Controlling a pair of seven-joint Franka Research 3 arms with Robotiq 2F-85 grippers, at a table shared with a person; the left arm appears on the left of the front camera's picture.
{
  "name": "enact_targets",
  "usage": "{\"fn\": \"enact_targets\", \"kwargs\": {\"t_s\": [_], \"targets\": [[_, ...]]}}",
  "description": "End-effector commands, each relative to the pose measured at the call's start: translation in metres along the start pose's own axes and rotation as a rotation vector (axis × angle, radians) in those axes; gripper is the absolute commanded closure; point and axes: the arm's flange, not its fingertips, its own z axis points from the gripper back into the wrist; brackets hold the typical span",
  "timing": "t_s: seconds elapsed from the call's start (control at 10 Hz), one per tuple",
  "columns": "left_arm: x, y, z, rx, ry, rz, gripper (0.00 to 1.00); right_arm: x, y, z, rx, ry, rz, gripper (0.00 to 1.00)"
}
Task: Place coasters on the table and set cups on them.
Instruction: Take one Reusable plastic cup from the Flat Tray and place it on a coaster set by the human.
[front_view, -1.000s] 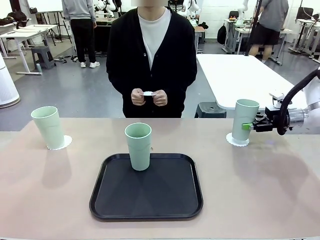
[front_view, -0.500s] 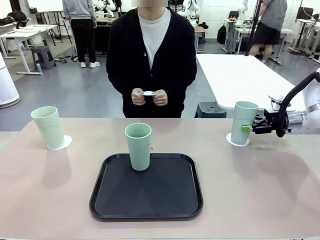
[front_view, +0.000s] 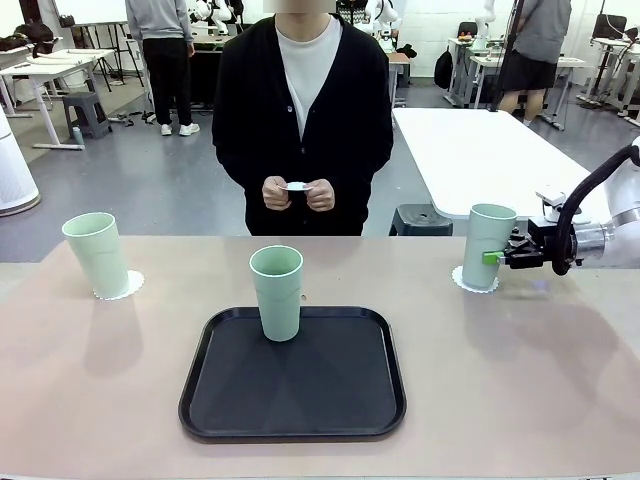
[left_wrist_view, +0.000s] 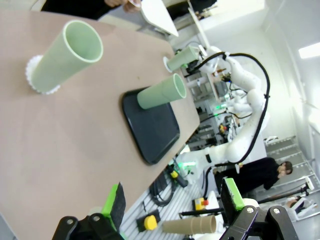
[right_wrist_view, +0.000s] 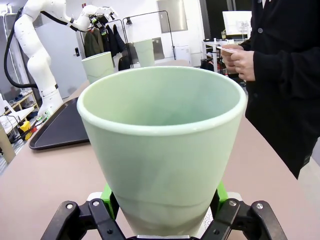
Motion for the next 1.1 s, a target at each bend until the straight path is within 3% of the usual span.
{"fn": "enact_targets", "kwargs": {"t_s": [0.0,1.0], "targets": [[-0.0012,-0.0015,0.0021,-0.005,0.002,-0.001,0.0,-0.0008,-0.0006,-0.0002,0.013,-0.004,0.007,0.16],[-0.0012,-0.0015,0.0021,-0.005,0.002,-0.001,0.0,-0.0005,0.0001,-0.0001,0.001,0.001,-0.001,0.16]]}}
